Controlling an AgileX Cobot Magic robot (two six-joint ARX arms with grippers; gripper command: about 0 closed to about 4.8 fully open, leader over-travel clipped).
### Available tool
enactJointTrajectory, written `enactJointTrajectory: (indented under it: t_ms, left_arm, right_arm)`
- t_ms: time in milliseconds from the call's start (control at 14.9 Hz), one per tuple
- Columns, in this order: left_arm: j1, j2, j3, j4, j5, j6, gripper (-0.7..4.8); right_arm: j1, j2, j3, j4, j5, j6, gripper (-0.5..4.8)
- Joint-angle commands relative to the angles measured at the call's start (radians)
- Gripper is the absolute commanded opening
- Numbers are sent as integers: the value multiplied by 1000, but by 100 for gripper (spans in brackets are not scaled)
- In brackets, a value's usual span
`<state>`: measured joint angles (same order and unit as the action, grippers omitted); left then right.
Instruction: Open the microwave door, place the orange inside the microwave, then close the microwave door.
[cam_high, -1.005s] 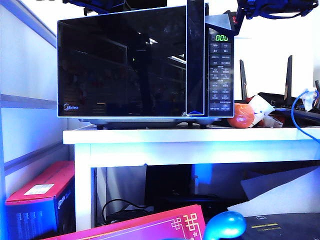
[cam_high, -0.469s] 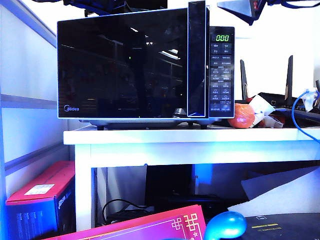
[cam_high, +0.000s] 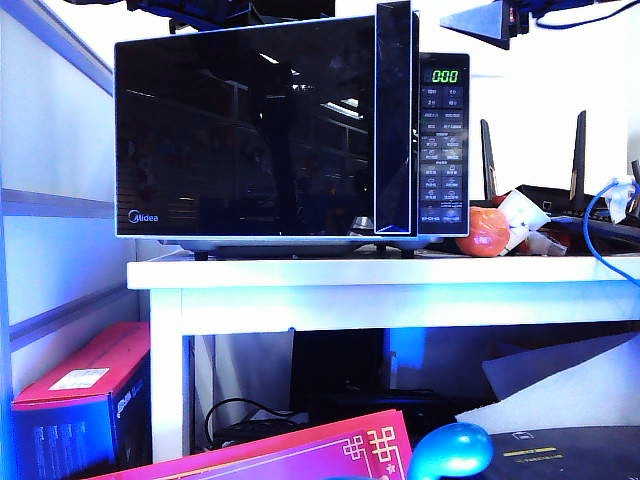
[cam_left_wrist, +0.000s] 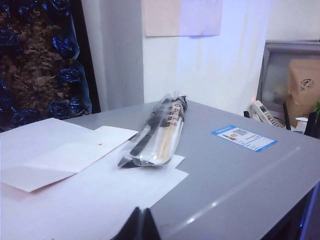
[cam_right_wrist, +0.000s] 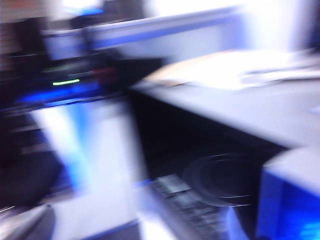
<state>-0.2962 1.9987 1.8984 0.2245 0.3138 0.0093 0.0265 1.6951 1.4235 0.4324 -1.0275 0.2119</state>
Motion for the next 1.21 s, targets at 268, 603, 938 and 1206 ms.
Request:
enactJointTrajectory:
  t_ms: [268, 603, 938, 1206]
  left_arm:
    - [-1, 19, -13, -67, 5, 8, -5]
    - [-1, 19, -10, -54, 27, -3, -5]
    - [-1, -14, -6, -51, 49, -15, -5]
    - [-1, -72, -6, -53, 49, -22, -5]
  right_arm:
    - [49, 37, 2, -16, 295, -67, 272]
    - [100, 72, 2, -47, 276, -91, 260]
    - [113, 72, 2, -47, 116, -92, 260]
    - [133, 71, 2, -47, 18, -83, 260]
